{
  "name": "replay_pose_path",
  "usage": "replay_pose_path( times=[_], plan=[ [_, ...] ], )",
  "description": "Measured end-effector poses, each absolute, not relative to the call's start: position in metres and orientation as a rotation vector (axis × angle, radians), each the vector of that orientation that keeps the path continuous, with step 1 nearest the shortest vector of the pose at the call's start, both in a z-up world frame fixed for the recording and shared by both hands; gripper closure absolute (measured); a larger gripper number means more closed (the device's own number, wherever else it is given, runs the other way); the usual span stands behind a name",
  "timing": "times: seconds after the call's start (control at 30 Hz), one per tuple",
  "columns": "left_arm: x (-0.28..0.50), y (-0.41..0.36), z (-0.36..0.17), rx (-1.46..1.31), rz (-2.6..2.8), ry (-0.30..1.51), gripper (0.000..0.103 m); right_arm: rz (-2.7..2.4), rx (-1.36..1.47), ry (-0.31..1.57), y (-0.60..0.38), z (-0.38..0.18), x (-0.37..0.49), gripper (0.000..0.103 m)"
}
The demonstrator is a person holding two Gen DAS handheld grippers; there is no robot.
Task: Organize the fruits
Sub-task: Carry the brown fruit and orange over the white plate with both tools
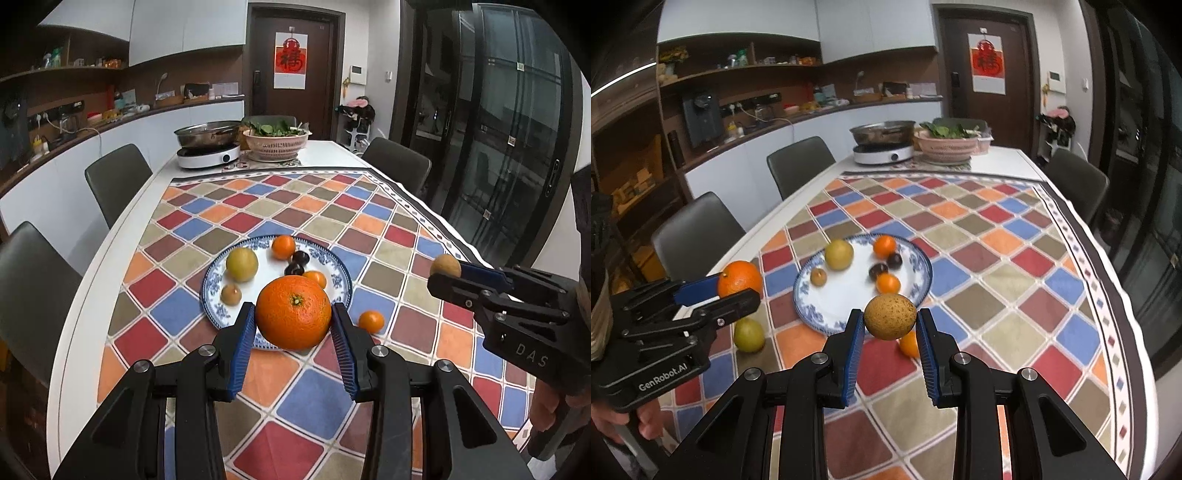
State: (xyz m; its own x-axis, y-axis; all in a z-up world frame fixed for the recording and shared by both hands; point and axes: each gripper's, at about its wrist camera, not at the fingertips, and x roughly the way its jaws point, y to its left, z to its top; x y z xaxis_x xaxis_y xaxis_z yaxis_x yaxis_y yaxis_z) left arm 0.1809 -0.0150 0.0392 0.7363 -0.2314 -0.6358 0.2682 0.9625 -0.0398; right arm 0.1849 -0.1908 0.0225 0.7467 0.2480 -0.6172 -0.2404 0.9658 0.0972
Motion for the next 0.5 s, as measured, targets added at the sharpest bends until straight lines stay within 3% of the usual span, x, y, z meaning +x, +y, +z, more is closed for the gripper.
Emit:
replay_pose_path(
  times=[0.5],
  plan=[
    [0.228,-0.011,0.045,0.07,-0.267,0.69,0.062,0.331,-0.03,0.665,-0.175,0.038,0.239,0.073]
  ],
)
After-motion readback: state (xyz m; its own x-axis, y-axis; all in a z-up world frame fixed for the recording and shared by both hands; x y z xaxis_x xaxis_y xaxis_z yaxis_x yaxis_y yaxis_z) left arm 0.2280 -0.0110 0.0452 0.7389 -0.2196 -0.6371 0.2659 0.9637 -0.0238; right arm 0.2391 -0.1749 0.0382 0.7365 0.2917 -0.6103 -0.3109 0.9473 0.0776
